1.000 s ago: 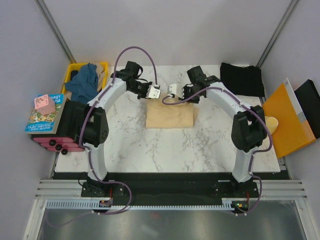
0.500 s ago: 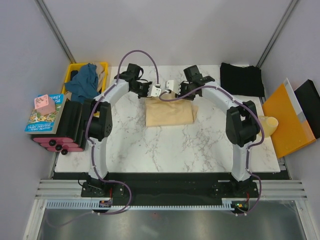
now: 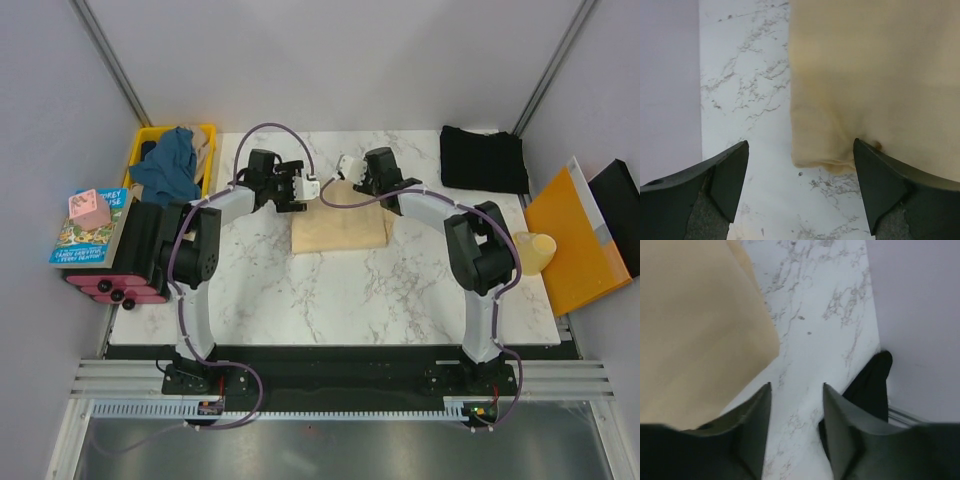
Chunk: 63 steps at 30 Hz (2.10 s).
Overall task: Fold and stack the t-shirts
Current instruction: Fold the tshirt
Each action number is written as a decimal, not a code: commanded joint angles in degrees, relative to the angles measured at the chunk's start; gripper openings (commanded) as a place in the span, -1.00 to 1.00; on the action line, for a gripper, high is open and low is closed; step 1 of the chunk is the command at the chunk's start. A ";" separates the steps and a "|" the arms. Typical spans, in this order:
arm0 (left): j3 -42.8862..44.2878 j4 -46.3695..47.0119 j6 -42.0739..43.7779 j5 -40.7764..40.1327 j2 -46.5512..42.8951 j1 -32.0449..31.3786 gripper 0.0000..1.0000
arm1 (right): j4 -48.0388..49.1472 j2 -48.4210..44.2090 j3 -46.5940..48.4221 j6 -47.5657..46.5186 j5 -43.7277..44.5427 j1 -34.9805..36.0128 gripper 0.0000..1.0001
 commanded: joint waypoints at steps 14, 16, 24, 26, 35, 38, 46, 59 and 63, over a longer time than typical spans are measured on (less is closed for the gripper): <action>-2.87 -0.58 -2.27 8.39 -11.59 -1.90 -0.96 | -27.22 3.16 19.43 25.65 -28.87 -7.71 -0.34; -1.45 -8.01 2.48 4.30 -9.65 -3.91 -0.96 | -34.77 7.12 25.59 28.92 -41.59 -11.91 -0.04; 0.39 -10.04 4.78 5.41 -4.64 -6.20 -0.96 | -38.51 9.14 23.50 31.73 -66.78 -20.03 -0.03; 0.48 -10.22 6.45 3.39 -3.41 -6.82 -0.96 | -39.30 10.46 23.93 32.18 -71.34 -20.91 -0.07; 3.91 -9.08 7.95 -6.36 0.64 -7.00 -0.96 | -40.62 16.71 27.45 34.38 -82.27 -21.26 -0.04; 3.30 -9.69 9.44 -8.48 0.91 -7.00 -0.96 | -40.53 17.85 27.37 34.38 -80.08 -21.52 -0.01; 2.42 -9.96 9.62 -8.57 -0.94 -7.61 -0.96 | -40.44 21.63 27.01 33.94 -75.95 -22.32 0.00; 6.46 -9.70 8.83 -6.20 -6.12 -11.56 -0.96 | -50.36 14.07 22.99 28.15 -73.91 -28.20 0.29; 8.65 -9.34 9.44 -4.00 -4.90 -13.93 -0.96 | -57.30 16.09 19.46 22.79 -75.84 -29.61 0.44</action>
